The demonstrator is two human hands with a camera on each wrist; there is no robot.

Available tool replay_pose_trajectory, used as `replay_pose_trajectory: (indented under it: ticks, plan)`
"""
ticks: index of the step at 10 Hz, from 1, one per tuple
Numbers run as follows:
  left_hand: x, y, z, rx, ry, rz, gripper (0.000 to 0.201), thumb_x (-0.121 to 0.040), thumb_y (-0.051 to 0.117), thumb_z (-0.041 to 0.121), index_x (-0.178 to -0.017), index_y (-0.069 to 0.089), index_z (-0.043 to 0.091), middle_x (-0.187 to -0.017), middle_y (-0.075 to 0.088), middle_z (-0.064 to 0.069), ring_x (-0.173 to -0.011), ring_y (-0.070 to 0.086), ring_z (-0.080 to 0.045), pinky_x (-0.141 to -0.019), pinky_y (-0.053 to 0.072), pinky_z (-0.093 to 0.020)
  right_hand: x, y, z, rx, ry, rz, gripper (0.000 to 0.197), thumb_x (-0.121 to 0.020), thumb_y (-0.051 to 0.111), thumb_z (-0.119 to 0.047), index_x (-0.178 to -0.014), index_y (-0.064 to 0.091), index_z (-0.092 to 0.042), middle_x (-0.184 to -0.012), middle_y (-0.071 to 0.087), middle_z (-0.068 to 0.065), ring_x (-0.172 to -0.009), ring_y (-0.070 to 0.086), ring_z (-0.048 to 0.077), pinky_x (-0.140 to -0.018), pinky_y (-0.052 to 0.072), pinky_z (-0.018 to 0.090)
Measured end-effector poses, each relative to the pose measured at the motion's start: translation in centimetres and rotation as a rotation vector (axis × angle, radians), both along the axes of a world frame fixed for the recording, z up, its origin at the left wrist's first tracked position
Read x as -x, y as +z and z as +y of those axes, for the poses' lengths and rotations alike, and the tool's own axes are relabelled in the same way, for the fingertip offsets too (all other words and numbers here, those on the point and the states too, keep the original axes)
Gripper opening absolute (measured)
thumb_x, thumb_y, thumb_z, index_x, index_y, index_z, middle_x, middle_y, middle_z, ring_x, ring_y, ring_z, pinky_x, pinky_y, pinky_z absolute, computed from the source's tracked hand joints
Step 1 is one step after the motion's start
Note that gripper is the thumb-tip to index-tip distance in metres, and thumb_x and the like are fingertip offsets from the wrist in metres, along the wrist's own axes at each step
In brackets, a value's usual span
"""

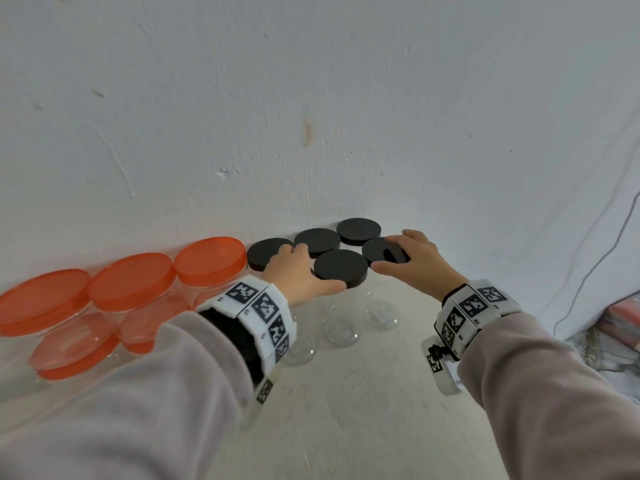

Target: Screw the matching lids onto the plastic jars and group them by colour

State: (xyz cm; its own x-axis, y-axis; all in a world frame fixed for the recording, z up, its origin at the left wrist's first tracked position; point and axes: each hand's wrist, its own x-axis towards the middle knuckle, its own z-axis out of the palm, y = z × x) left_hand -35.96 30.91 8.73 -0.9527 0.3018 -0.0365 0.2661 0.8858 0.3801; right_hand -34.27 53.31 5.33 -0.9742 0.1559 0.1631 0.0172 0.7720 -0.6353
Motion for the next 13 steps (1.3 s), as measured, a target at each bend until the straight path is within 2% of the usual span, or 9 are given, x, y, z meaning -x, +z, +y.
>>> replay_pose_trajectory:
  ticks: [1, 2, 3, 5, 7, 9, 11, 12, 13]
  plan:
    - [-0.8, -1.3, -2.2, -0.072, 0.043, 0.029, 0.103, -0.071, 0.070, 0.063, -0.148, 0.023, 0.012, -0.147, 0.029, -0.010, -0.133, 0.035, -0.026, -0.098, 0.037, -0.034, 0.3, 0.7, -1.3, -0.159, 0.028, 0.087, 0.067, -0.081, 0.061, -0.059, -0.137, 0.046, -0.026, -0.152, 0.029, -0.003, -0.145, 0.011, 0.018, -0.117, 0.001, 0.057]
    - [-1.5, -2.8, -3.5, -0.191, 0.107, 0.062, 0.098, -0.071, 0.074, 0.055, -0.145, 0.028, 0.010, -0.143, 0.033, -0.011, -0.129, 0.038, -0.025, -0.096, 0.036, -0.031, 0.8, 1.1, -3.3, -0.230, 0.146, 0.058, 0.076, -0.077, 0.061, -0.066, -0.140, 0.043, -0.025, -0.152, 0.032, -0.003, -0.147, 0.005, 0.014, -0.115, -0.010, 0.055]
    - [-1.4, -3.3, -4.0, -0.272, 0.138, 0.058, 0.077, -0.072, 0.077, 0.046, -0.131, 0.042, 0.010, -0.126, 0.046, -0.011, -0.112, 0.049, -0.024, -0.088, 0.045, -0.034, 1.2, 0.8, -4.9, -0.338, 0.203, -0.042, 0.085, -0.073, 0.062, -0.070, -0.142, 0.040, -0.026, -0.151, 0.033, 0.001, -0.147, 0.006, 0.017, -0.113, -0.012, 0.057]
    - [-1.2, -3.6, -4.3, -0.338, 0.137, 0.062, 0.075, -0.070, 0.078, 0.043, -0.128, 0.047, 0.007, -0.121, 0.051, -0.010, -0.112, 0.051, -0.025, -0.094, 0.047, -0.044, 1.2, 0.3, -5.9, -0.382, 0.171, -0.025, 0.066, -0.075, 0.064, -0.061, -0.129, 0.050, -0.027, -0.128, 0.045, -0.003, -0.134, 0.029, 0.020, -0.113, -0.009, 0.060]
    - [-1.1, -3.8, -4.0, -0.378, 0.131, 0.050, 0.069, -0.071, 0.077, 0.039, -0.124, 0.050, 0.004, -0.121, 0.054, -0.016, -0.112, 0.053, -0.029, -0.094, 0.047, -0.048, 0.7, -0.2, -6.0, -0.366, 0.167, 0.000, 0.070, -0.080, 0.060, -0.062, -0.137, 0.045, -0.025, -0.139, 0.042, -0.005, -0.136, 0.029, 0.017, -0.114, -0.007, 0.056]
    - [-2.1, -3.5, -4.7, -0.382, 0.106, 0.015, 0.090, -0.075, 0.076, 0.041, -0.145, 0.028, 0.010, -0.143, 0.033, -0.012, -0.131, 0.037, -0.027, -0.106, 0.038, -0.045, 0.3, 0.2, -6.1, -0.381, 0.191, -0.028, 0.079, -0.082, 0.058, -0.062, -0.147, 0.033, -0.022, -0.150, 0.031, -0.004, -0.144, 0.017, 0.017, -0.116, -0.005, 0.054]
    - [-5.7, -2.4, -7.9, -0.490, -0.024, 0.072, 0.077, -0.082, 0.071, 0.041, -0.145, 0.029, 0.025, -0.142, 0.031, 0.015, -0.130, 0.032, -0.004, -0.107, 0.033, -0.029, -1.5, 0.8, -6.8, -0.293, 0.221, 0.080, 0.074, -0.087, 0.058, -0.055, -0.148, 0.031, -0.022, -0.156, 0.023, -0.007, -0.148, 0.003, 0.011, -0.118, -0.006, 0.048]
    - [-9.1, -2.2, -11.5, -0.434, -0.028, -0.008, 0.084, -0.071, 0.061, 0.067, -0.143, 0.031, 0.034, -0.137, 0.030, 0.025, -0.128, 0.032, 0.006, -0.106, 0.033, -0.023, -3.5, 0.8, -7.5, -0.211, 0.250, 0.206, 0.059, -0.091, 0.059, -0.044, -0.143, 0.041, -0.022, -0.151, 0.033, -0.008, -0.146, 0.011, 0.009, -0.118, -0.004, 0.043]
    - [-13.5, -3.4, -16.1, -0.519, 0.001, -0.116, 0.067, -0.055, 0.061, 0.081, -0.116, 0.050, 0.057, -0.125, 0.046, 0.039, -0.118, 0.042, 0.018, -0.091, 0.042, -0.010, -6.5, 0.2, -8.2, -0.160, 0.282, 0.289, 0.048, -0.092, 0.060, -0.037, -0.137, 0.048, -0.022, -0.143, 0.041, -0.012, -0.143, 0.021, 0.006, -0.119, -0.002, 0.035]
